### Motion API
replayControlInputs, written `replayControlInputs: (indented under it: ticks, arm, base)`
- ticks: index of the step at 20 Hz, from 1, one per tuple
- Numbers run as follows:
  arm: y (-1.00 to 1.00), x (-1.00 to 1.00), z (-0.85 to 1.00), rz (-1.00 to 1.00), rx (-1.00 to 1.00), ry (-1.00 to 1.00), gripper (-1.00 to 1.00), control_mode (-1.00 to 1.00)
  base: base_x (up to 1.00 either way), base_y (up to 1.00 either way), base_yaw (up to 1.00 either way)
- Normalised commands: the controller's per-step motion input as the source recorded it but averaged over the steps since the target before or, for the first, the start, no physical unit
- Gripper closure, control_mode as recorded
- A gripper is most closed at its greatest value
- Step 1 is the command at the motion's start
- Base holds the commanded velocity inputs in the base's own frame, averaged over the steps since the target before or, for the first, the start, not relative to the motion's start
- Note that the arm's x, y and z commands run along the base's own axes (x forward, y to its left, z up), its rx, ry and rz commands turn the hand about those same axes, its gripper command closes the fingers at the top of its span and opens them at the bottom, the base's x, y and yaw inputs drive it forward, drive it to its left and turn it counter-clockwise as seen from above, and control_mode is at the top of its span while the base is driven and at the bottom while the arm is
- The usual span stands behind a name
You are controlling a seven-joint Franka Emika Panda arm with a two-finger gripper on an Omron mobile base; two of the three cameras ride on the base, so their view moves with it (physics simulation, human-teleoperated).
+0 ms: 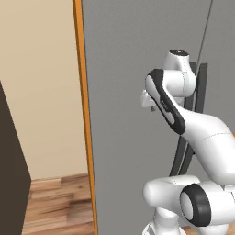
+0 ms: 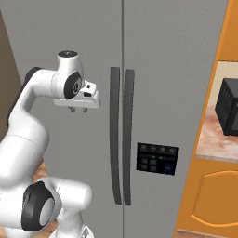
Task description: Open the freezer door, pick up the ice cube tray from the freezer, and place it on the dining counter.
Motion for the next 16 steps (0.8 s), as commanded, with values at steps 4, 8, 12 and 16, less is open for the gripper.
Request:
replayControlInputs:
  ticks: [4,8,12,16]
  arm:
    - [-0.12,0.00,0.00,0.00,0.00,-0.01,-1.00,-1.00]
    - [-0.55,-0.15,0.00,0.02,0.00,-0.06,-1.00,-1.00]
    - [-0.66,-0.06,-0.01,0.03,0.04,-0.05,-1.00,-1.00]
    - [-0.54,-0.09,-0.29,0.01,0.00,-0.14,-1.00,-1.00]
  base:
    - [0.00,0.00,0.00]
    - [0.00,0.00,0.00]
    - [0.00,0.00,0.00]
    - [0.00,0.00,0.00]
